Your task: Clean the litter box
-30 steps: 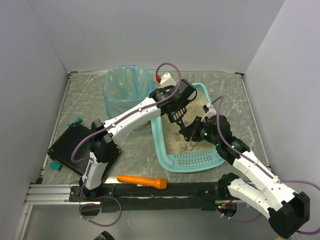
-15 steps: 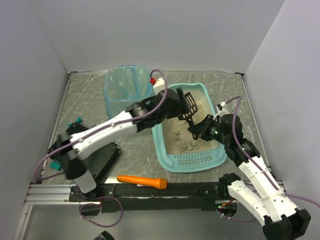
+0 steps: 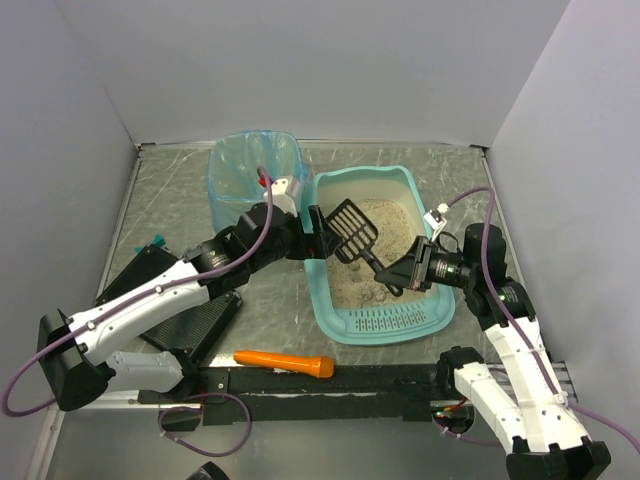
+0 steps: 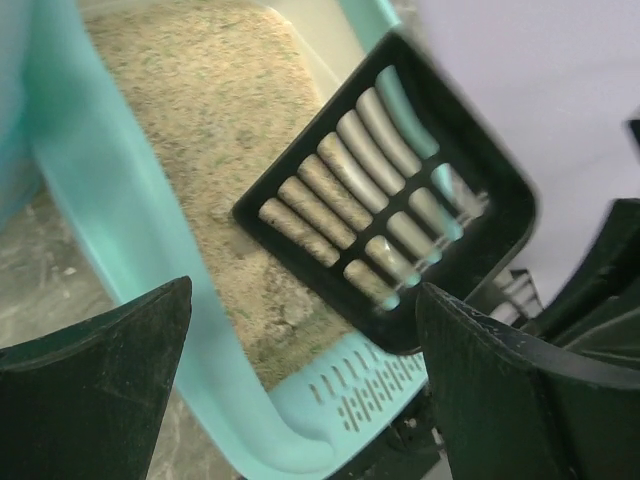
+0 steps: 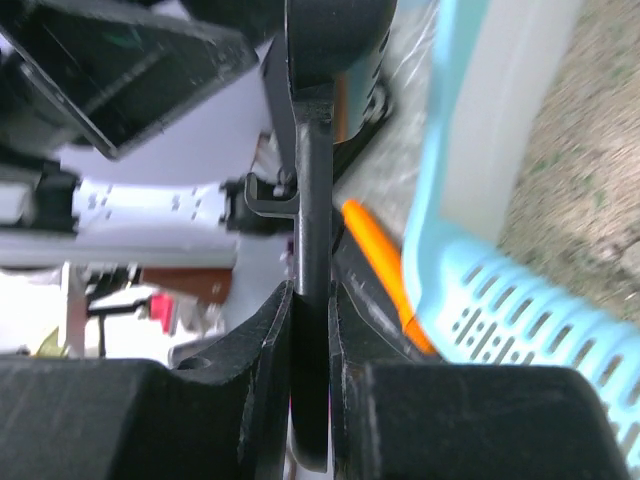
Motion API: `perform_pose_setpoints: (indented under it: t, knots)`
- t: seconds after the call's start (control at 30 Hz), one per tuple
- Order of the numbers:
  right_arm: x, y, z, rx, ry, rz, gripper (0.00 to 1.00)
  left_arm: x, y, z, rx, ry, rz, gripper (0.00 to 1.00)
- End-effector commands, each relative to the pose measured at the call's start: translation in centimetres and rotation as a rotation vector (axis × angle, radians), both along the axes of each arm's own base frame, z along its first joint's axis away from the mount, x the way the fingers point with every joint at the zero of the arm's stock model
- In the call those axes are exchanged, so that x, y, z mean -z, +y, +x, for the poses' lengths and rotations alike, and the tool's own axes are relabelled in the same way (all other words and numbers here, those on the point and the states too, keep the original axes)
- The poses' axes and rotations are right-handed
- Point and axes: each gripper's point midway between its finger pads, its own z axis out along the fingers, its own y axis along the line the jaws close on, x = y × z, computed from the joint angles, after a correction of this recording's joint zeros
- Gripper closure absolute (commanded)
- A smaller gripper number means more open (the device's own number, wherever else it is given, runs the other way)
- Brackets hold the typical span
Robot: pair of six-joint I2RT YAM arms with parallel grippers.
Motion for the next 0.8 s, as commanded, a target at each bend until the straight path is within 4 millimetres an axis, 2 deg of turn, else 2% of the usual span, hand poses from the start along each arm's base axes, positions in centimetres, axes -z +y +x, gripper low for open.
perform_pose_setpoints:
  t: [0.0,0.13,0.23,0.3,0.5,0.6,0.63,0.7,0.77]
  knots:
    - [-1.4,0.5,-2.9,-0.144,-0.036,0.057,1.00,-5.4,-0.5,-0.5,0.063,-0.118,-0.118,0.03]
    - [-1.7,1.1,-4.2,-0.250,-0.014,0.128,1.00,-3.4,0.4,0.3,0.045,-0.077,-0.064,0.01]
    - [-1.4,1.1,-4.4,-0.278,-0.012,0.125,1.00,-2.4,0.7,0.5,0.074,-0.060,-0.090,0.12]
    - [-0.9,0.9,-4.6,-0.277,-0.002,0.104,1.00,-2.7,0.5,-0.1,0.119,-0.070,-0.109,0.13]
    - [-1.6,0.9,-4.2,-0.276,-0.029,0.097,1.00,-3.3,-0.6,-1.8,0.253,-0.108,-0.169,0.26]
    - [-1.9,0.8,-4.2,-0.280,-0.030,0.092,1.00,-2.8,-0.8,-2.1,0.286,-0.095,-0.166,0.39]
    - [-2.0,0.8,-4.1,-0.271,-0.033,0.084,1.00,-2.7,-0.7,-2.0,0.282,-0.088,-0.164,0.47]
    - [-2.2,0.7,-3.8,-0.265,-0.047,0.073,1.00,-2.7,-0.6,-1.9,0.284,-0.089,-0.164,0.53]
    - [-2.5,0.7,-3.8,-0.274,-0.056,0.081,1.00,-2.6,-0.6,-2.2,0.296,-0.089,-0.177,0.67]
